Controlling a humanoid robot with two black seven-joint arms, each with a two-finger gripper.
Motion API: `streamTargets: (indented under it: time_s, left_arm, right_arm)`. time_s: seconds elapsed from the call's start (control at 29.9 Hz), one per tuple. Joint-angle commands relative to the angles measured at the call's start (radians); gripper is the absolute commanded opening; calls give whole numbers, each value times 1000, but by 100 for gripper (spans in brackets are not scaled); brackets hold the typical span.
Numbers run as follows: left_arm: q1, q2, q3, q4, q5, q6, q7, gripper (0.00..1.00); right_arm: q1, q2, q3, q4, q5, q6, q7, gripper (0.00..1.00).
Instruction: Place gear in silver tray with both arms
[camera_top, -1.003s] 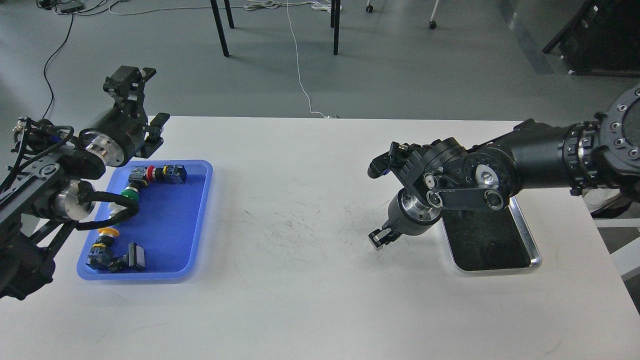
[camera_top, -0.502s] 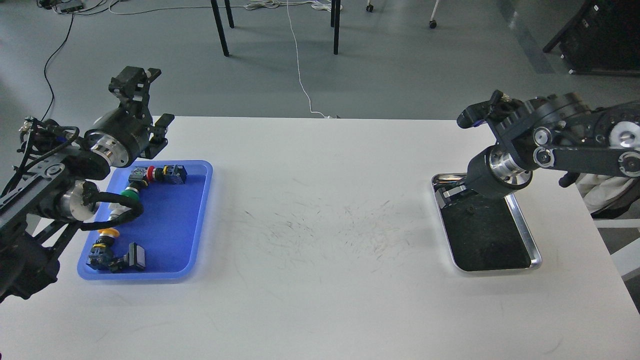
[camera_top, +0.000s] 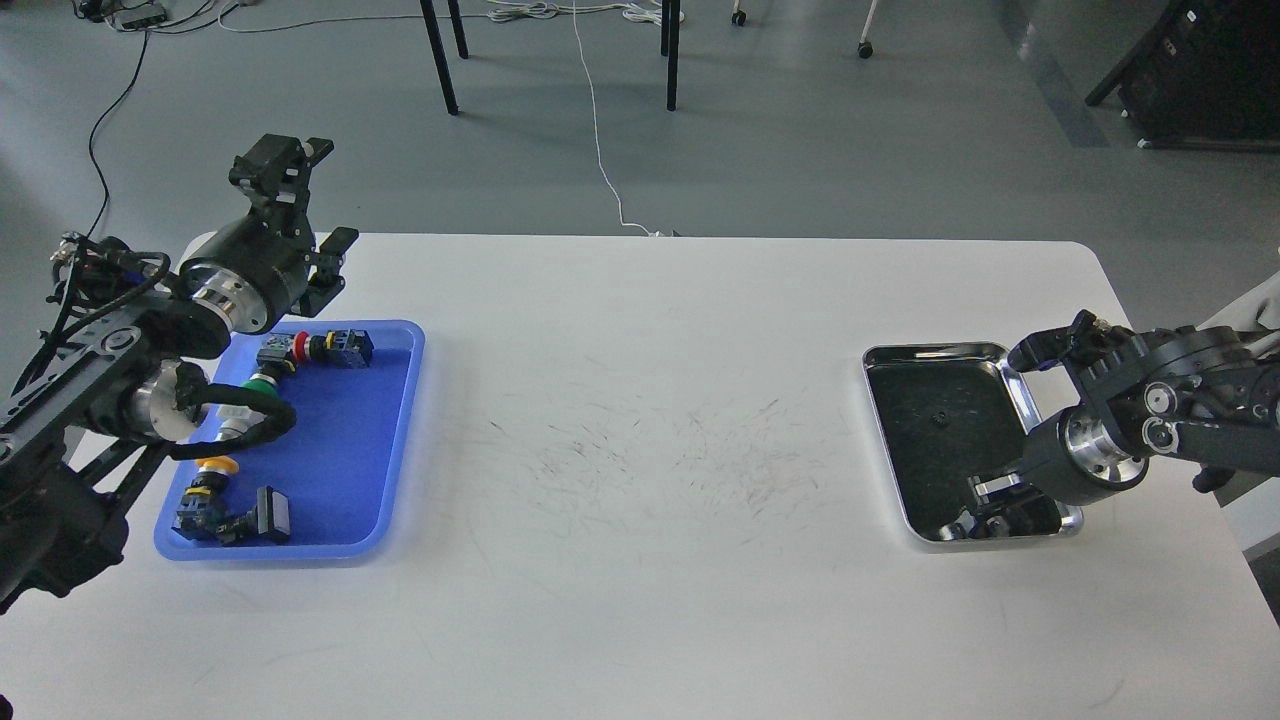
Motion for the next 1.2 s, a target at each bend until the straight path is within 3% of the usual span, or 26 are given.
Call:
streamTargets:
  time_s: [0.0, 0.1, 0.4, 0.6, 0.84, 1.0, 1.17]
  left_arm:
    - [-1, 1, -1, 0, 0, -1, 1, 98]
    - [-1, 1, 1, 0, 0, -1, 1, 98]
    - [-1, 4, 1, 0, 2, -1, 1, 98]
    - [-1, 4, 1, 0, 11, -1, 1, 98]
    - [-2, 3, 1, 2, 11, 1, 1, 98]
    - [-25, 3, 1, 6, 11, 10, 6, 98]
    - [-58, 3, 1, 28, 9, 13, 9, 98]
  right_arm:
    - [-9, 7, 1, -8, 0, 0, 0, 15]
    - [-3, 7, 7, -8, 0, -4, 0, 33]
    - [2, -11, 64, -6, 9, -4, 0, 54]
    - [8, -71, 191, -6, 15, 0, 0, 87]
    - [-9, -163, 514, -46, 58, 0, -2, 92]
    - [-29, -177, 691, -74, 227, -16, -9, 92]
    - [-59, -192, 857, -106, 559, -119, -8, 92]
